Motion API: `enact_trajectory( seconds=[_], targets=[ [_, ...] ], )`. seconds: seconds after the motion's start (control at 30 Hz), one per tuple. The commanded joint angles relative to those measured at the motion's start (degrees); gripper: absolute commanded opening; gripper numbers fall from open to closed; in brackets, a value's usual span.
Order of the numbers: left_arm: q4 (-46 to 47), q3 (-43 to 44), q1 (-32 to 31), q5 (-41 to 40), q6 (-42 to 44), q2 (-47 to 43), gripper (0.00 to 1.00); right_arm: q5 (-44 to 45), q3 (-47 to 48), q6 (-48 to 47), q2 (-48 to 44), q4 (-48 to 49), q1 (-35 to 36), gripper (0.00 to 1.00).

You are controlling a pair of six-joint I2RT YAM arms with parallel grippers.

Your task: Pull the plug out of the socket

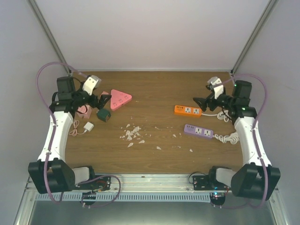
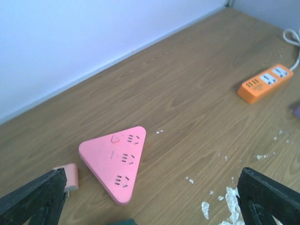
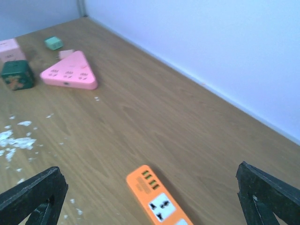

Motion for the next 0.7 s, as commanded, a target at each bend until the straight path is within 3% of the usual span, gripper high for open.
enact_trajectory(
  seconds=[0.0, 0.33, 0.67],
  targets=[
    [8.43, -6.07, 2.45, 0.49, -12.09, -3.82, 0.99, -1.21, -3.60, 2.00, -3.33, 2.61, -6.15, 1.00],
    [13.71, -21.27, 5.18, -2.14, -16.56, -10.44, 0.99, -4.15, -10.14, 0.30, -3.68, 1.94, -15.36, 1.00],
    [14.49, -23.42, 5.74, -1.46, -16.71, -12.67, 0.99, -3.53, -13.12, -0.12, -4.93, 3.76, -15.42, 1.00]
  ],
)
